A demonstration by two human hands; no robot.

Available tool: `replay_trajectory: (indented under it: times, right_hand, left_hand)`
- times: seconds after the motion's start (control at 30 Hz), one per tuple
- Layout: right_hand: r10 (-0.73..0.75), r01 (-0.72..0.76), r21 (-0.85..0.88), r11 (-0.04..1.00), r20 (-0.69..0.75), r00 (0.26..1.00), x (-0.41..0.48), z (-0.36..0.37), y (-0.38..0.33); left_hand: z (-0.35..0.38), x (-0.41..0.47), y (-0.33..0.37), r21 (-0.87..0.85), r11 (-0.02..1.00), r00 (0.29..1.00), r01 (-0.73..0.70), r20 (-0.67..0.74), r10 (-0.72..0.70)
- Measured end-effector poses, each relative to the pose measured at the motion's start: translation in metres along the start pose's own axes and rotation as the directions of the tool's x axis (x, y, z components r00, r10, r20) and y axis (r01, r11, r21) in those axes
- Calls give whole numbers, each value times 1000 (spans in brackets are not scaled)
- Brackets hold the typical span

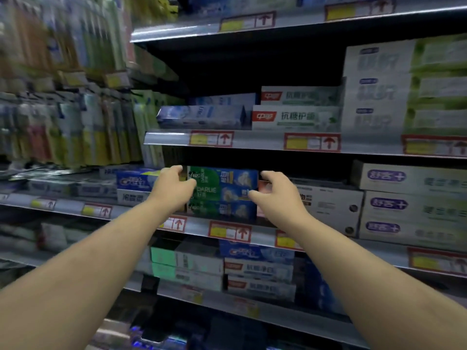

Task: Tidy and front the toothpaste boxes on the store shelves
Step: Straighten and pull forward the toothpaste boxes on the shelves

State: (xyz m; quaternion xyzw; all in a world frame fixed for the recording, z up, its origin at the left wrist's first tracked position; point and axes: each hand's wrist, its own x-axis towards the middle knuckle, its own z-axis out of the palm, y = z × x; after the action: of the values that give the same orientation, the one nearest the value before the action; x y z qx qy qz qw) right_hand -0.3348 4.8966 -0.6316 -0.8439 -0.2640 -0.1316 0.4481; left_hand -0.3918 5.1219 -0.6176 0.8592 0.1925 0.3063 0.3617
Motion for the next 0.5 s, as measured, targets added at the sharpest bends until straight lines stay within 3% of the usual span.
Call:
replay_trajectory:
  times: [0.3,0.5]
  right_hand:
    - [131,-132,1,991,-49,990,36,27,1]
    - [184,-168,174,970,-83,979,41,35,-1]
  left_hand:
    - [-5,27,-8,-250,951,977,183,154,-147]
    - [0,27,-10,-360,907,974,217,147,-175]
